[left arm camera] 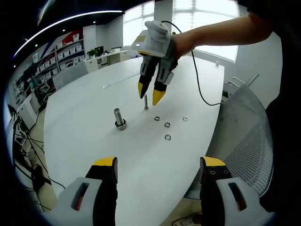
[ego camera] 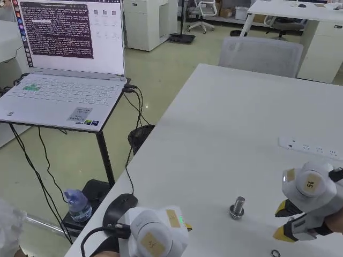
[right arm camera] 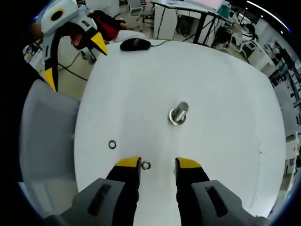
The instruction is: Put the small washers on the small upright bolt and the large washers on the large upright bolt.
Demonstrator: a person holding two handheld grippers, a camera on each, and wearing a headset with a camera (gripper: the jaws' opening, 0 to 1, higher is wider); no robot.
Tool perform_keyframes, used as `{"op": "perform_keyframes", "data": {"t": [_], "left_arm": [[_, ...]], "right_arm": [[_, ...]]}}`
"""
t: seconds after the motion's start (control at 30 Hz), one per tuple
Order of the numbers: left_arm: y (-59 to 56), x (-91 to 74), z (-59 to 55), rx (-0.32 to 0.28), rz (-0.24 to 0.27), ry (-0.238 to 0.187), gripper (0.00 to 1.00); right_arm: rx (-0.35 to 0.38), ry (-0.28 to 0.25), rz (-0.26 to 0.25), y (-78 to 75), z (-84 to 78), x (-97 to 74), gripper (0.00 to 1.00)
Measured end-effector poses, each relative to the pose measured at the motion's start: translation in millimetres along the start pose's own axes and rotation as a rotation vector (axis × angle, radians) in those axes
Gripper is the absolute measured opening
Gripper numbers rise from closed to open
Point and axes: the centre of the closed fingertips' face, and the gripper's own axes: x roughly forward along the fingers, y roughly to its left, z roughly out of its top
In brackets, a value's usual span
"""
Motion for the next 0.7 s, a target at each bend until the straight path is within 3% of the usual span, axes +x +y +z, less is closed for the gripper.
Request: {"op": "perform_keyframes", "data": {"t": [0.3, 0.7], "left_arm": [[0.2, -0.6, -0.8, 0.001, -0.002, 0.001, 0.70], [-0.9, 0.4, -2.0, -0.005, -0.004, 0.004, 0.70]], "right_arm": [[0.031, -0.003, 0.009, 11.6, -11.4, 3.7, 0.30], [0.062, 0.018, 0.023, 16.1, -31.2, 30.1, 0.30]]}}
